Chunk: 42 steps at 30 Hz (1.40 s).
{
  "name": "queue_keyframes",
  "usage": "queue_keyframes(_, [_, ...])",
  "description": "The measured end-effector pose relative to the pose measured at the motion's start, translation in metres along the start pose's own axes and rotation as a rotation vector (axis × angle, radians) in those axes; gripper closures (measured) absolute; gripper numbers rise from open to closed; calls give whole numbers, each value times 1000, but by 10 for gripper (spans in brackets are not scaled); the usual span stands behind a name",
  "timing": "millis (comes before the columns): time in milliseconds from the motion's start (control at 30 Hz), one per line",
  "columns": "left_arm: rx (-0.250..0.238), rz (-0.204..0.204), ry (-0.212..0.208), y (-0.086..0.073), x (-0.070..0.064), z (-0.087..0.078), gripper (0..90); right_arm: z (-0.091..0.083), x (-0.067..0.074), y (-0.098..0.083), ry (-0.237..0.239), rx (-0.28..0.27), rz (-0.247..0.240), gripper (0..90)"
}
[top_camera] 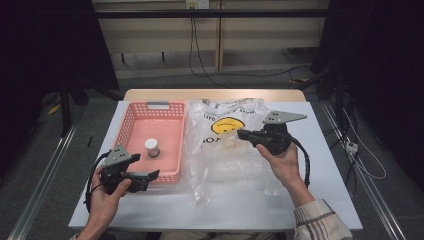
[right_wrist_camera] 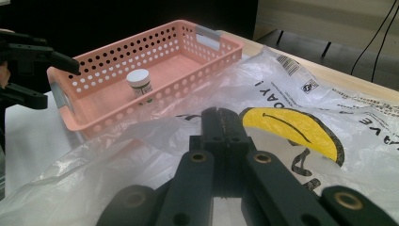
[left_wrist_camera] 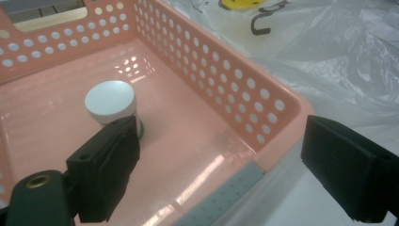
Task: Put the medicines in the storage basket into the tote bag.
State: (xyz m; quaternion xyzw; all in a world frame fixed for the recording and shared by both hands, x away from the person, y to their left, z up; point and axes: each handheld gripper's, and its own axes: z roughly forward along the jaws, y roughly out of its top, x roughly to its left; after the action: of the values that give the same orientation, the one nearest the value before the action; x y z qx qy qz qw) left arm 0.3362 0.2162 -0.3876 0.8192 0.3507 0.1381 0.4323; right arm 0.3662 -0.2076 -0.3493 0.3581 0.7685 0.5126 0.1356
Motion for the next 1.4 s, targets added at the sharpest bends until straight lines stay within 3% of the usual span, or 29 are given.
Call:
queue_keyframes(133, [42,34,13,7,5,7,118,2,1,0,6,8,-5,900])
queue_keyframes(233, [38,30,25,14,11,10,108,1,0,-1,1,5,-2,900])
queue_keyframes(267, [36,33,9,16,15,10,108,1,0,-1,1,5,-2,900])
queue_keyframes(333, [48,19,-14,19,20,11,69,0,0,-1,-1,5,-1,900])
queue_keyframes(433, [48,-14,-21,20,29,12,69,0,0,-1,-2,6,0,900])
queue_keyframes(500, [57,-15,-18,21,33,15,66,0,0,-1,-2,7,-1,900])
queue_keyframes(800, [109,42,29,36,42,31,84,0,-1,-2,-1,8,5,900])
queue_keyframes(1033, [184,5,27,47,56,50,118,2,-1,-3,-4,13,5,900])
queue_keyframes(1133, [206,16,48,49,61,58,161,2,-1,-3,-3,15,3,900])
queue_keyframes(1267, [204,-6,52,49,65,66,219,3,-1,-4,-2,17,2,900])
queue_keyframes(1400, [256,-10,71,48,70,77,236,4,-1,-4,-1,19,4,900])
